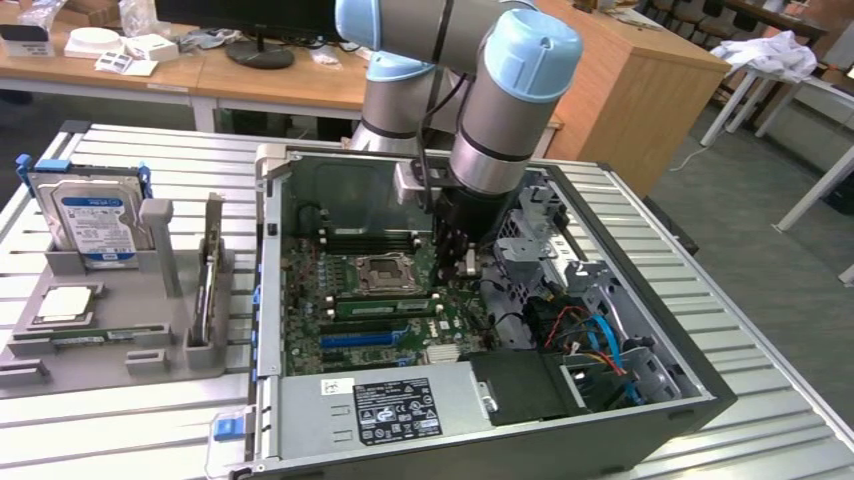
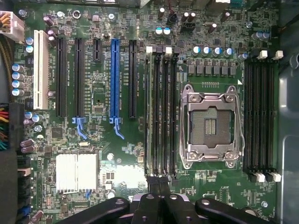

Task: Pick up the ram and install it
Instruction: 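Press down the ram until it locks into place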

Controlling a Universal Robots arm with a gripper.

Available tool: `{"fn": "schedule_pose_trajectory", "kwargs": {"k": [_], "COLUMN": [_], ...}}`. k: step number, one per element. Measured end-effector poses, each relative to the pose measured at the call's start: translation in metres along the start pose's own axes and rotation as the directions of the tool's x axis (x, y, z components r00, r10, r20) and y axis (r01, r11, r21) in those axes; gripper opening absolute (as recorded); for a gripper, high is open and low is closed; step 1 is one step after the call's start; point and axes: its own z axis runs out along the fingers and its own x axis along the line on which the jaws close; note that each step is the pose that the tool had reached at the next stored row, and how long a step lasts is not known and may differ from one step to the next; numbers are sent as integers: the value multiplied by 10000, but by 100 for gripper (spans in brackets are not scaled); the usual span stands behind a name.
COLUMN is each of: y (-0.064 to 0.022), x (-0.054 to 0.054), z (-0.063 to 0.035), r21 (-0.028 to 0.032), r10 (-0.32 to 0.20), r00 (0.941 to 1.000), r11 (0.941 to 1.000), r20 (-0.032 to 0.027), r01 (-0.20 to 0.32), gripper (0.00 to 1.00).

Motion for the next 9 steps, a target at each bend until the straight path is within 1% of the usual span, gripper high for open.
{"fn": "schedule_pose_trajectory", "kwargs": {"k": [5, 9], "y": [0, -1], "x": [8, 11], "z": [0, 41], "r21": [-1, 0], "r10": [0, -1], "r00": [10000, 10000], "r11": [10000, 10000], "r20": [-1, -1], "r01": [0, 1], "gripper": [11, 11]}}
